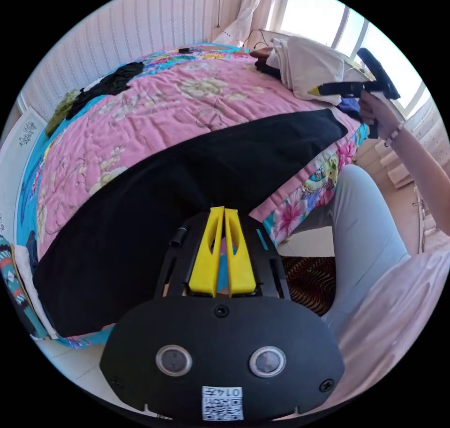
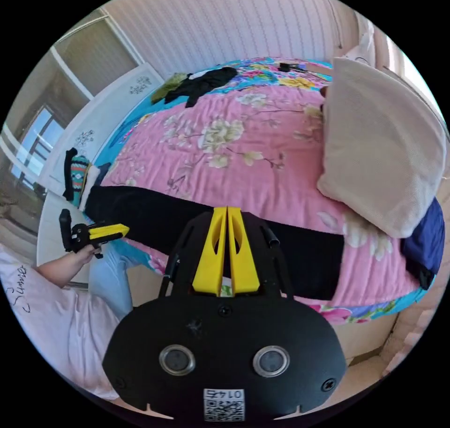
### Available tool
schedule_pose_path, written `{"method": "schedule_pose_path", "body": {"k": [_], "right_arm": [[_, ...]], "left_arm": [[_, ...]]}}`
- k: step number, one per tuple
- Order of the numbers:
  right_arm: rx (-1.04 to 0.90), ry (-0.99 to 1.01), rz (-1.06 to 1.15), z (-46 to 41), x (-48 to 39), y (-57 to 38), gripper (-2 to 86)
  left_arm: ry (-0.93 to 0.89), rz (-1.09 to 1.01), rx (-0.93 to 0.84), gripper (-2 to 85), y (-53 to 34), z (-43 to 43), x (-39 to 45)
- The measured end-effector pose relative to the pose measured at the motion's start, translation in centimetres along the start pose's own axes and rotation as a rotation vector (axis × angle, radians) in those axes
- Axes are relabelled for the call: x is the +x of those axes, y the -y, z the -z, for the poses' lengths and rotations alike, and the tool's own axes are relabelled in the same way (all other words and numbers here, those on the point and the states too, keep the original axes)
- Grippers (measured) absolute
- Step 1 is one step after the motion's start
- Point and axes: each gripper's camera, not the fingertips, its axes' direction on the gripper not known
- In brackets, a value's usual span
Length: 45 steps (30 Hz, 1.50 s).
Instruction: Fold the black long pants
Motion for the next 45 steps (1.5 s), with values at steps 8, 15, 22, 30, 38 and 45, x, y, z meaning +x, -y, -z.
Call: {"method": "schedule_pose_path", "body": {"k": [8,15,22,30,38,45], "right_arm": [[-0.340,-0.213,0.557,-18.9,-18.7,6.7,-0.4],[-0.469,-0.245,0.605,-23.1,-18.3,5.9,-0.4],[-0.029,0.050,0.101,-14.5,-5.3,-2.6,-0.1],[0.534,0.076,-0.696,-7.5,12.2,-30.0,7.2],[0.774,-0.038,-0.933,-8.8,18.8,-41.4,13.1],[0.700,0.043,-0.979,-11.6,21.4,-45.2,11.9]], "left_arm": [[-0.004,0.020,0.023,-1.0,1.3,-1.1,1.3],[-0.025,-0.007,-0.005,-1.0,3.3,-2.9,3.4],[-0.121,-0.016,0.044,-0.9,3.3,-1.4,6.2],[-0.155,-0.258,0.046,1.3,13.1,-2.6,14.2],[-0.171,-0.457,0.020,3.9,25.2,-5.0,24.8],[-0.165,-0.567,-0.035,5.8,35.8,-10.8,33.8]]}}
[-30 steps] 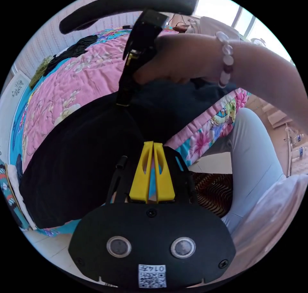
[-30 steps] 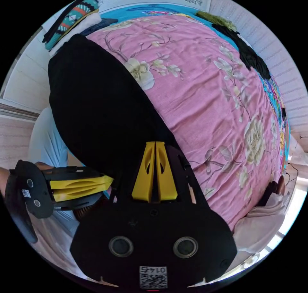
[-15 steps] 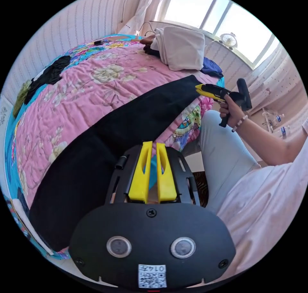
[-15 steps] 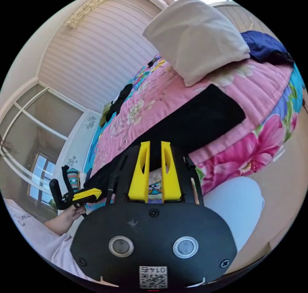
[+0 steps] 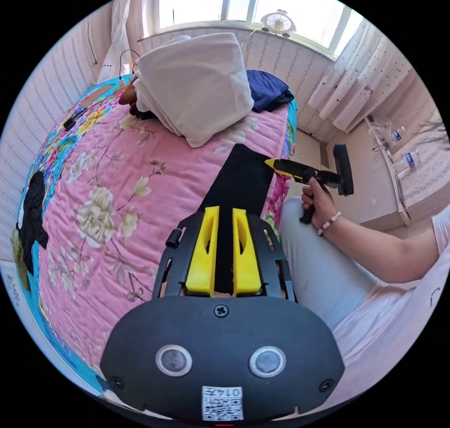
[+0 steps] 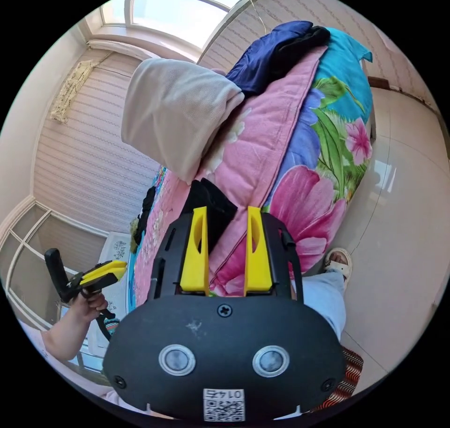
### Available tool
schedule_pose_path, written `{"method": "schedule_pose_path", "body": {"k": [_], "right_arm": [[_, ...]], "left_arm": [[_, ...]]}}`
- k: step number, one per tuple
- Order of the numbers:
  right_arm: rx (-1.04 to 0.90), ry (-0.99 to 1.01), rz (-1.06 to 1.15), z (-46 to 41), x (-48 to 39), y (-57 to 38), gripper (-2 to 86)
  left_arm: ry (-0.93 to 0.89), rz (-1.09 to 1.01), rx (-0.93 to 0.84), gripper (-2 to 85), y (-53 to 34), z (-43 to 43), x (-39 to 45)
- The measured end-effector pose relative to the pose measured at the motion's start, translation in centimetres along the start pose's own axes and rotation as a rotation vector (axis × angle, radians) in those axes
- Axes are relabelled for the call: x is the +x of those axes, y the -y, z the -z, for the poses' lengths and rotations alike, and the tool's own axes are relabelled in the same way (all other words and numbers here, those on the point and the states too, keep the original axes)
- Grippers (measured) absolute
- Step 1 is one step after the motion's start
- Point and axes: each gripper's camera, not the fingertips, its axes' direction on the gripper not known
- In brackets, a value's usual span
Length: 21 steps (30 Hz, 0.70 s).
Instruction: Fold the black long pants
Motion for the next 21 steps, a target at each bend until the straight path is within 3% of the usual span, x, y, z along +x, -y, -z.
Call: {"method": "schedule_pose_path", "body": {"k": [9,14,21], "right_arm": [[0.045,0.047,0.071,1.7,2.9,-2.1,11.2],[0.198,0.090,0.052,4.1,4.7,-3.4,11.0],[0.029,-0.027,0.072,2.1,3.9,-2.2,9.5]], "left_arm": [[0.032,-0.111,-0.112,7.9,13.7,-9.3,3.5],[0.025,-0.142,-0.207,9.4,16.1,-13.0,4.8],[0.013,-0.151,-0.195,9.6,16.3,-13.5,5.5]]}}
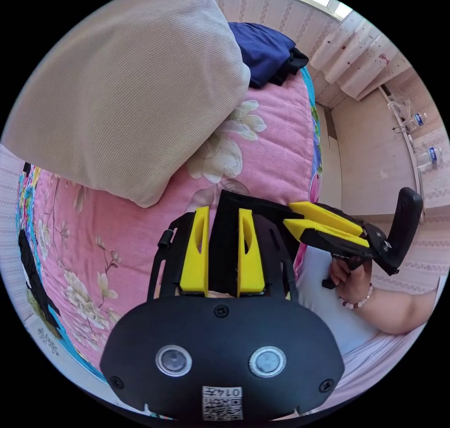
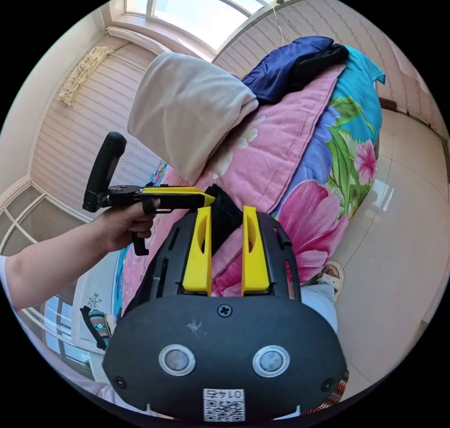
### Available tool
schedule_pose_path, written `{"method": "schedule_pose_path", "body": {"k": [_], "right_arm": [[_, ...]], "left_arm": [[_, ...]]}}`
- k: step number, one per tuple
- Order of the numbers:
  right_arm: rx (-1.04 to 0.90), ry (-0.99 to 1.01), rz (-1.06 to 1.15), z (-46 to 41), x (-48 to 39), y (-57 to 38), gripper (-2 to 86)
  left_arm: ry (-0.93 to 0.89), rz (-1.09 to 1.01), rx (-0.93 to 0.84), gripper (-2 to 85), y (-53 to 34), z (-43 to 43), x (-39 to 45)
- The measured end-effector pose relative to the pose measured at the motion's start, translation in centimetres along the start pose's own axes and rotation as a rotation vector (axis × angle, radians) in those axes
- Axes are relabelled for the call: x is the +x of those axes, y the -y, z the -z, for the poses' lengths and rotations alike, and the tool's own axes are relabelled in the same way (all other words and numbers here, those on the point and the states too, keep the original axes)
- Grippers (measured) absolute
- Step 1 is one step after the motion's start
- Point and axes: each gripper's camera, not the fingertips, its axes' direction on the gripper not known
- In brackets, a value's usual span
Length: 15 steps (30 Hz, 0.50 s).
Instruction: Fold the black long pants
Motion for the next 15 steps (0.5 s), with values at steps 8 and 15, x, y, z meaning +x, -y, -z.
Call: {"method": "schedule_pose_path", "body": {"k": [8,15], "right_arm": [[-0.022,0.009,-0.066,0.7,0.2,0.8,4.9],[-0.012,0.093,-0.067,2.1,-1.0,1.4,1.5]], "left_arm": [[0.048,-0.069,0.039,4.8,-2.0,1.7,1.8],[0.055,-0.058,0.133,3.8,-7.7,7.7,2.7]]}}
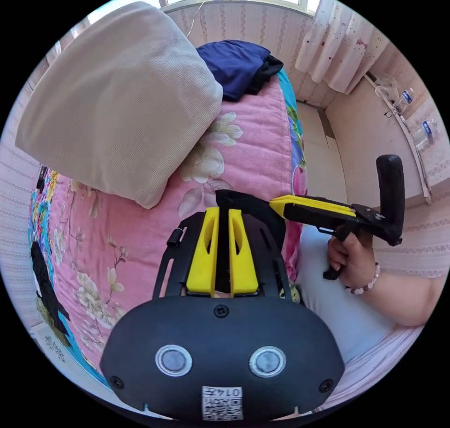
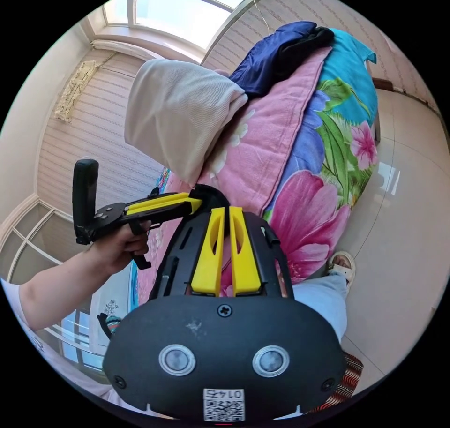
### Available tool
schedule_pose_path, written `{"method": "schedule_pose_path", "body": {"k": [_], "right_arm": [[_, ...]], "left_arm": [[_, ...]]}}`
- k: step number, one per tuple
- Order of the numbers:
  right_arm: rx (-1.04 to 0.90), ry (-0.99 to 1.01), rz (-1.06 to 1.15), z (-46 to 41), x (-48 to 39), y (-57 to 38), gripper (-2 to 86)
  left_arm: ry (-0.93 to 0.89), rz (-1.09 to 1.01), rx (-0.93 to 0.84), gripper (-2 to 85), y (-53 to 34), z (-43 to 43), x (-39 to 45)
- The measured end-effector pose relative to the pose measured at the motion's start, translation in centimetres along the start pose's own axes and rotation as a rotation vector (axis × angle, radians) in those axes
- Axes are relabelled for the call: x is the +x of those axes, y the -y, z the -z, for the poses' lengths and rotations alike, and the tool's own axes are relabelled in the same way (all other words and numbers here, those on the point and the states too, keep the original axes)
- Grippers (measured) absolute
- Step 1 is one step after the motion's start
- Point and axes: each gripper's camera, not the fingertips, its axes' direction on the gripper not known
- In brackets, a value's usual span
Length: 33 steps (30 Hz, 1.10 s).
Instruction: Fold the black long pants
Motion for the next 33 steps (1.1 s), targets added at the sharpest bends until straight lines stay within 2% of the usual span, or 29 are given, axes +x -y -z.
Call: {"method": "schedule_pose_path", "body": {"k": [3,5,6,9,11,14,17,21,24,26,29,31,33], "right_arm": [[0.002,0.164,0.012,1.0,-0.4,0.2,1.9],[-0.030,0.419,0.007,1.9,-0.4,0.6,6.4],[-0.036,0.472,0.020,2.1,-0.7,0.6,8.7],[-0.024,0.408,0.100,3.7,-4.2,-0.1,17.4],[-0.006,0.444,0.225,4.3,-8.9,-0.5,23.0],[-0.112,0.597,0.401,3.3,-16.7,-0.2,23.5],[-0.287,0.650,0.616,2.0,-25.7,-0.9,22.4],[-0.417,0.730,0.764,1.4,-34.7,-3.4,25.6],[-0.426,0.492,0.975,0.9,-42.5,-6.8,17.4],[-0.359,0.321,1.056,0.4,-48.3,-8.8,6.0],[-0.441,0.420,1.141,-1.4,-55.5,-11.3,2.7],[-0.494,0.473,1.199,-3.3,-59.8,-13.9,2.1],[-0.537,0.490,1.290,-5.8,-64.5,-17.1,1.7]], "left_arm": [[-0.009,0.027,0.087,3.7,-3.8,4.8,-0.3],[-0.030,0.046,0.142,3.8,-6.6,8.0,-0.8],[-0.034,0.055,0.178,3.8,-8.8,10.2,-1.2],[-0.059,0.091,0.269,3.8,-15.2,15.6,-2.2],[-0.067,0.125,0.308,3.7,-19.2,18.4,-2.9],[-0.044,0.207,0.360,3.8,-26.4,22.6,-4.2],[-0.027,0.315,0.419,3.8,-33.6,26.4,-5.7],[-0.025,0.423,0.531,3.9,-43.2,31.7,-7.3],[0.006,0.454,0.577,3.9,-49.7,35.0,-7.5],[0.045,0.497,0.614,4.0,-54.0,36.9,-7.7],[0.114,0.608,0.665,4.1,-62.1,39.8,-8.5],[0.167,0.674,0.640,4.1,-67.0,41.1,-9.3],[0.296,0.760,0.600,4.1,-73.9,43.2,-9.8]]}}
